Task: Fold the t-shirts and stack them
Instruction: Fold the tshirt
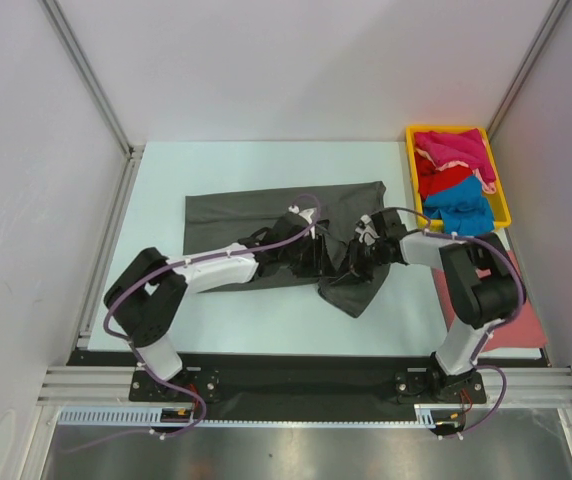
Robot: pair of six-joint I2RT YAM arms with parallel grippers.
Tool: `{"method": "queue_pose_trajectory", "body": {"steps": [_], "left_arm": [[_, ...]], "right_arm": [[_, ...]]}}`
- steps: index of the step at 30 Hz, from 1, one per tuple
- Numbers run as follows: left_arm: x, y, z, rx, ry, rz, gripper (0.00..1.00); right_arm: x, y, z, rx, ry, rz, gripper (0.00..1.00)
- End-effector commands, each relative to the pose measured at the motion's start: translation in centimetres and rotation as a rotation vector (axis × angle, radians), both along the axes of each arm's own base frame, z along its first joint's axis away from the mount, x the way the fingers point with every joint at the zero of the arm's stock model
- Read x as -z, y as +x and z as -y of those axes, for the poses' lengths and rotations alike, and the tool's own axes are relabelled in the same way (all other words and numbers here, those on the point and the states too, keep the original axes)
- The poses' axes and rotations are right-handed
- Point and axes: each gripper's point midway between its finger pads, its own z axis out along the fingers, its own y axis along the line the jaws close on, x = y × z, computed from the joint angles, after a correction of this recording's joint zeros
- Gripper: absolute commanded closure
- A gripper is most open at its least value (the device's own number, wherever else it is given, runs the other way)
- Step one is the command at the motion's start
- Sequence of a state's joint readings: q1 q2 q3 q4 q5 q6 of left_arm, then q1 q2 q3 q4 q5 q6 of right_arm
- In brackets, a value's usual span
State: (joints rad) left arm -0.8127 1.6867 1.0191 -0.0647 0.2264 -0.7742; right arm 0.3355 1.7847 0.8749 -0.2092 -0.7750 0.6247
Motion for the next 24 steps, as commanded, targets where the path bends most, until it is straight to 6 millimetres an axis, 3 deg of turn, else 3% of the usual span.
{"method": "queue_pose_trajectory", "body": {"steps": [1,7,8,13,15,17,20,21,23,24], "left_arm": [[0.2,0.0,0.9,0.046,-0.005,-0.017,0.55],[3.5,-0.5,0.5,0.066,0.028,-0.09,0.6],[4.6,-0.8,0.1,0.063,0.055,-0.112,0.61],[6.9,-1.4,-1.9,0.074,0.155,-0.119,0.64],[7.6,-1.3,-2.3,0.083,0.194,-0.124,0.66],[6.9,-1.0,-2.1,0.101,0.177,-0.091,0.66],[4.2,-0.8,-1.5,0.119,0.113,-0.038,0.65],[2.2,-1.0,-1.0,0.139,0.064,-0.01,0.64],[0.7,-1.2,-1.0,0.154,0.04,0.024,0.6],[-0.1,-1.2,-1.1,0.157,0.032,0.04,0.59]], "right_arm": [[-0.7,-1.3,1.7,0.001,-0.044,0.014,0.84],[1.7,-5.2,3.3,0.012,-0.062,-0.044,0.84],[2.5,-6.6,3.9,0.025,-0.067,-0.081,0.84],[3.1,-7.9,5.6,0.062,-0.088,-0.075,0.84],[2.4,-6.7,5.8,0.092,-0.069,-0.053,0.84],[1.0,-5.0,5.5,0.095,-0.054,-0.004,0.84],[-2.6,-0.6,4.7,0.123,-0.034,0.127,0.84],[-4.7,2.2,4.2,0.138,-0.012,0.213,0.84],[-6.4,5.0,3.6,0.166,0.012,0.267,0.83],[-6.4,6.8,3.2,0.174,0.018,0.272,0.83]]}}
